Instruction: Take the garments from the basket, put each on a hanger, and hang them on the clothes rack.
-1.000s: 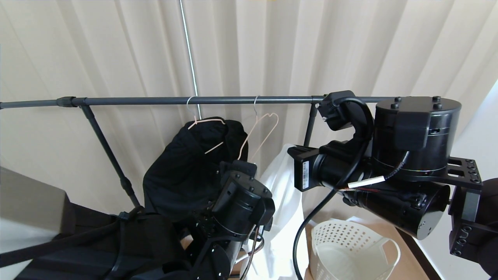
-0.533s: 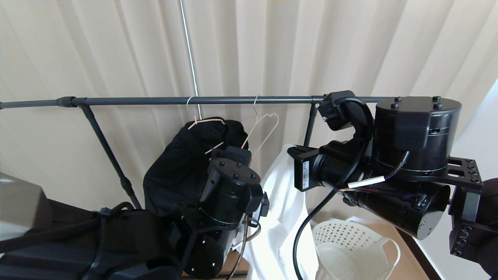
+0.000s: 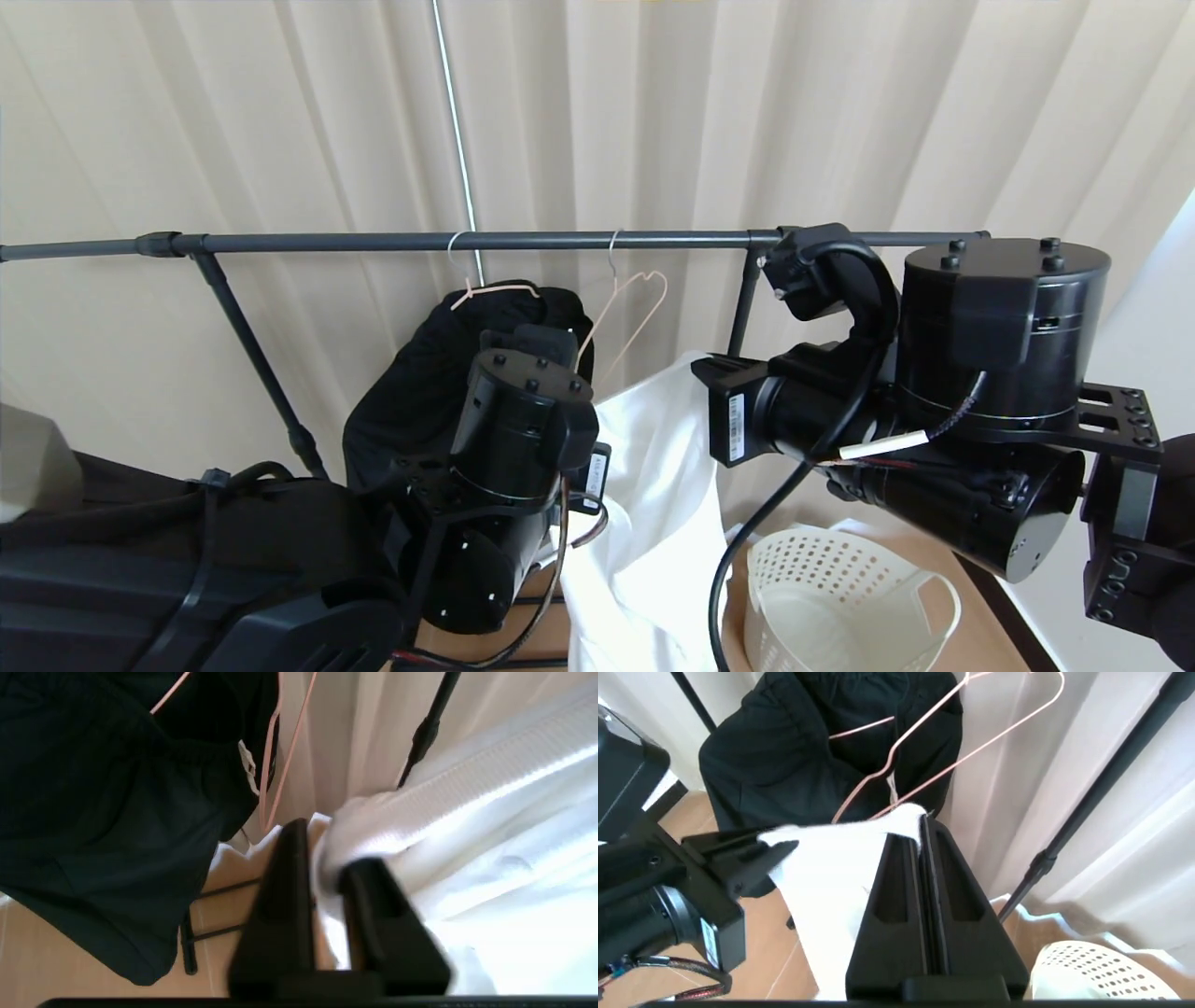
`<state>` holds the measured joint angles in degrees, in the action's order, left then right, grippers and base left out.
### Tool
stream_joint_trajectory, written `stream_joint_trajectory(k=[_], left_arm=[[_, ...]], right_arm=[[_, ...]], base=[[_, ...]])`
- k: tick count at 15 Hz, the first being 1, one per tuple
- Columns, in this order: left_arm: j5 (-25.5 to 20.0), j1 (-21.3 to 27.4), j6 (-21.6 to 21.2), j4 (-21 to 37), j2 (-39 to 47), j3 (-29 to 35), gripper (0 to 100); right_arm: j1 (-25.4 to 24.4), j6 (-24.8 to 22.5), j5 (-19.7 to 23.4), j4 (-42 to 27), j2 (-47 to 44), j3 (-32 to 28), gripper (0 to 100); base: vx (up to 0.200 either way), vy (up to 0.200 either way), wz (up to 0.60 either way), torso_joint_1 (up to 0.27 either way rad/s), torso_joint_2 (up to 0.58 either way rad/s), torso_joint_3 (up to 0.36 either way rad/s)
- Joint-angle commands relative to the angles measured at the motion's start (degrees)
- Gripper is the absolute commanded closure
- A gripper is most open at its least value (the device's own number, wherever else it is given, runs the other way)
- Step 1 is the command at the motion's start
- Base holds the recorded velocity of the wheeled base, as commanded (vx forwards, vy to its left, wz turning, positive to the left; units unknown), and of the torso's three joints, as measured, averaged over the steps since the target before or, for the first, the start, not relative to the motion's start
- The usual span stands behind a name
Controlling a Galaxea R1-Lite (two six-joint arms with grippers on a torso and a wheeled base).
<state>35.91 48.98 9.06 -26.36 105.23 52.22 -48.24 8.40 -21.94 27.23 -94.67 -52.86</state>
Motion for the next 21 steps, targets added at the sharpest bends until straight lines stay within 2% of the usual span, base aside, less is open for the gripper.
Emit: stream_joint_trajectory(k=[1, 2, 3, 6, 7, 10, 11, 21], left_arm=[[0.03, -0.11, -0.71, -0.01, -1.25, 0.42, 100], [0.03, -0.11, -0.88, -0.01, -1.52, 0.51, 100], [0.03, -0.99, -1.85, 0.08, -2.75, 2.18, 100], [-0.05, -1.35, -1.85, 0.08, -3.45, 4.64, 100], [0.03, -1.35, -1.85, 0.08, -3.54, 5.26, 100], [0.03, -1.35, -2.11, 0.16, -3.54, 6.05, 100], [0.03, -1.35, -2.55, 0.08, -3.54, 6.66, 100], [-0.05, -1.35, -2.64, 0.25, -3.1, 8.86, 100]], right_arm=[[-0.01, -0.84, -0.03, 0.01, 0.28, 0.65, 100], [-0.01, -1.28, -0.12, 0.01, 0.28, 0.83, 100], [-0.01, -6.38, 0.15, 0.45, 1.51, 4.34, 100], [-0.01, -12.88, 0.32, 10.56, -0.07, 9.44, 100], [-0.01, -14.02, 0.23, 13.11, -1.3, 10.06, 100], [0.07, -14.02, 0.15, 13.55, -2.53, 10.67, 100], [0.07, -14.02, 0.23, 13.55, -2.89, 10.58, 0], [-1.16, -12.71, 1.64, 13.81, -8.95, 11.2, 0]], base=[[0.0, 0.0, 0.0, 0.0, 0.0, 0.0], [0.0, 0.0, 0.0, 0.0, 0.0, 0.0], [0.0, 0.0, 0.0, 0.0, 0.0, 0.0], [0.0, 0.0, 0.0, 0.0, 0.0, 0.0], [0.0, 0.0, 0.0, 0.0, 0.0, 0.0], [0.0, 0.0, 0.0, 0.0, 0.0, 0.0], [0.0, 0.0, 0.0, 0.0, 0.0, 0.0], [0.0, 0.0, 0.0, 0.0, 0.0, 0.0]])
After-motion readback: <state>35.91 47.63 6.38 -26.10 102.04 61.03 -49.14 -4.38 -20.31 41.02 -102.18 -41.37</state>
